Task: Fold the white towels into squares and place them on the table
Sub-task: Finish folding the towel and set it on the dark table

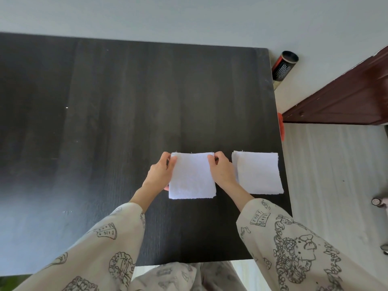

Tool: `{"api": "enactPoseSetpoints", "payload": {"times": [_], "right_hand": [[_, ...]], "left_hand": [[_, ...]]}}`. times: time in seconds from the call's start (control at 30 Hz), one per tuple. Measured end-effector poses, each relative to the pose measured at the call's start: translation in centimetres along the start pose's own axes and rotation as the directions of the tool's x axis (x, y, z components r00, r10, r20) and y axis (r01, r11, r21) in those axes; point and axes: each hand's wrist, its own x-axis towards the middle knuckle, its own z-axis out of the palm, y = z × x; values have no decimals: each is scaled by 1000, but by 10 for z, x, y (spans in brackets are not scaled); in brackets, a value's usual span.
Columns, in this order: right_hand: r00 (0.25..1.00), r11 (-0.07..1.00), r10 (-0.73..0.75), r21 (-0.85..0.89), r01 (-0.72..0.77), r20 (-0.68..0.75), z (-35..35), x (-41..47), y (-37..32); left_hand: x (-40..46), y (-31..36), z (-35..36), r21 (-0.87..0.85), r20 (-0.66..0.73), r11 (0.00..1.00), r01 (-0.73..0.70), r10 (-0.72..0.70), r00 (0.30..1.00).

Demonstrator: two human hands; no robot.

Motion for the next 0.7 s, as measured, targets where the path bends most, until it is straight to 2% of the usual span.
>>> {"api": "enactPoseSetpoints", "payload": {"times": [0.7], "right_hand": [[1000,1000,-2,2,2,20,0,1,4]], "left_hand": [[3,-4,5,63,-57,998,-32,36,998]]}}
